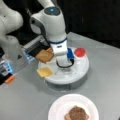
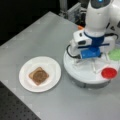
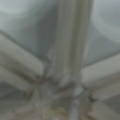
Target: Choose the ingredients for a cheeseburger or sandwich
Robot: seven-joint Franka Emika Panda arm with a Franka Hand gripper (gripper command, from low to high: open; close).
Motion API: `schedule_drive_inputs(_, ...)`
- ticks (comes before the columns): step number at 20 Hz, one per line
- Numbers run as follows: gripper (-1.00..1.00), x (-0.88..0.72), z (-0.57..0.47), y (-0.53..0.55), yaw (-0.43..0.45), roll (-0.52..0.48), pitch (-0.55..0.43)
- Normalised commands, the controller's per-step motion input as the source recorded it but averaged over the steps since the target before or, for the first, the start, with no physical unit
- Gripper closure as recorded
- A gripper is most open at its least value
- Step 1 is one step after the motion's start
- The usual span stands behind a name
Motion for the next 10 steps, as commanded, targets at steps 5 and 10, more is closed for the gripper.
schedule_drive_inputs(5, -1.0, -0.05, -0.09, -0.02, 0.314, -0.024, -0.014)
schedule_drive_inputs(10, -1.0, -0.07, -0.07, -0.02, 0.276, -0.022, -0.005)
